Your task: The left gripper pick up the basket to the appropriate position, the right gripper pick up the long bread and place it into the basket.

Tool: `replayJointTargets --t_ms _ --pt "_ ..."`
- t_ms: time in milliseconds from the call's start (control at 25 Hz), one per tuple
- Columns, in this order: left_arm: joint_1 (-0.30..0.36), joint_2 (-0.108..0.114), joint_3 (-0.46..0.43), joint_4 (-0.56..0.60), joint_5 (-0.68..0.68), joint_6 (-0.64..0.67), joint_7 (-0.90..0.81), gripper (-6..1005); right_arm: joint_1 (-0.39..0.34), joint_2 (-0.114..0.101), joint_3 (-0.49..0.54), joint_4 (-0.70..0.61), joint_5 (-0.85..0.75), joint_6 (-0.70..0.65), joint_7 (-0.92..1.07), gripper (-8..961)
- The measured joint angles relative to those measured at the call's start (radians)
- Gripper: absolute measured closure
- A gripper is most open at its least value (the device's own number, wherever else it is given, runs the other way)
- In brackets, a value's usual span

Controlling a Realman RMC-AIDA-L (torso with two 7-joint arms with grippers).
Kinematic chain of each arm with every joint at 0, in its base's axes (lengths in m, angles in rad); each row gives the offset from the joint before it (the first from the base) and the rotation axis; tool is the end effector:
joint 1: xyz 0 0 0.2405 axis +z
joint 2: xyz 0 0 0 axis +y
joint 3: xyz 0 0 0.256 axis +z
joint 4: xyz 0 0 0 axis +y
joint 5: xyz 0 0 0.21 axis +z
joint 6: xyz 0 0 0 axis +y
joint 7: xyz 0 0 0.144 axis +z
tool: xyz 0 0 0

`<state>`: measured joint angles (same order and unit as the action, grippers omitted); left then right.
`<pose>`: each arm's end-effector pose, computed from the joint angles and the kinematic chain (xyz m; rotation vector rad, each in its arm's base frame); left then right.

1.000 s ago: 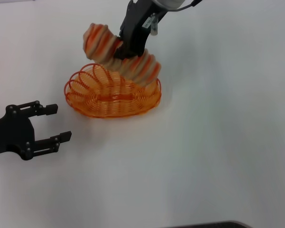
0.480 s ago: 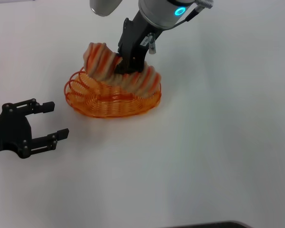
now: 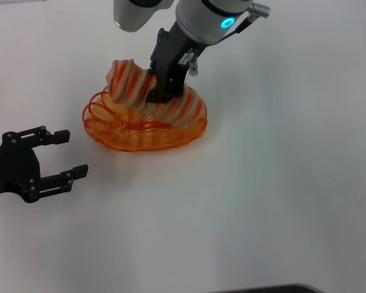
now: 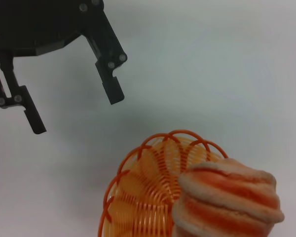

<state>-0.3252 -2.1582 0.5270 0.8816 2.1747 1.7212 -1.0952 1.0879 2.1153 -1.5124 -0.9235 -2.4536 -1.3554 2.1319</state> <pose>-0.3099 0.2613 0.0162 -2.7116 -0.3651 -0.5279 0.0576 0.3932 -0.0822 -2.9459 -0.0450 -0.5504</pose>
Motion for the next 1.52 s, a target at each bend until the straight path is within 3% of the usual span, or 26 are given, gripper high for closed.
replayJointTargets --t_ms 80,640,760,1160,1520 --pt "0.0 0.0 -0.001 -0.001 -0.004 0.0 0.0 274 -0.001 0.0 0.0 0.0 0.009 0.001 0.003 717" --pt "0.0 0.0 -0.012 -0.003 -0.008 -0.002 -0.002 276 -0.035 -0.012 0.026 -0.002 0.089 0.0 0.017 159" --pt "0.0 0.0 -0.016 -0.004 -0.009 -0.001 -0.002 276 -0.078 -0.021 0.082 -0.005 0.165 0.0 0.006 159" --pt "0.002 0.002 -0.027 -0.02 -0.001 -0.027 -0.003 276 -0.398 -0.029 0.432 -0.007 0.541 -0.168 -0.309 161" --pt "0.028 0.002 -0.067 -0.042 0.003 -0.029 -0.012 276 -0.716 -0.022 0.46 0.03 0.666 -0.245 -0.597 162"
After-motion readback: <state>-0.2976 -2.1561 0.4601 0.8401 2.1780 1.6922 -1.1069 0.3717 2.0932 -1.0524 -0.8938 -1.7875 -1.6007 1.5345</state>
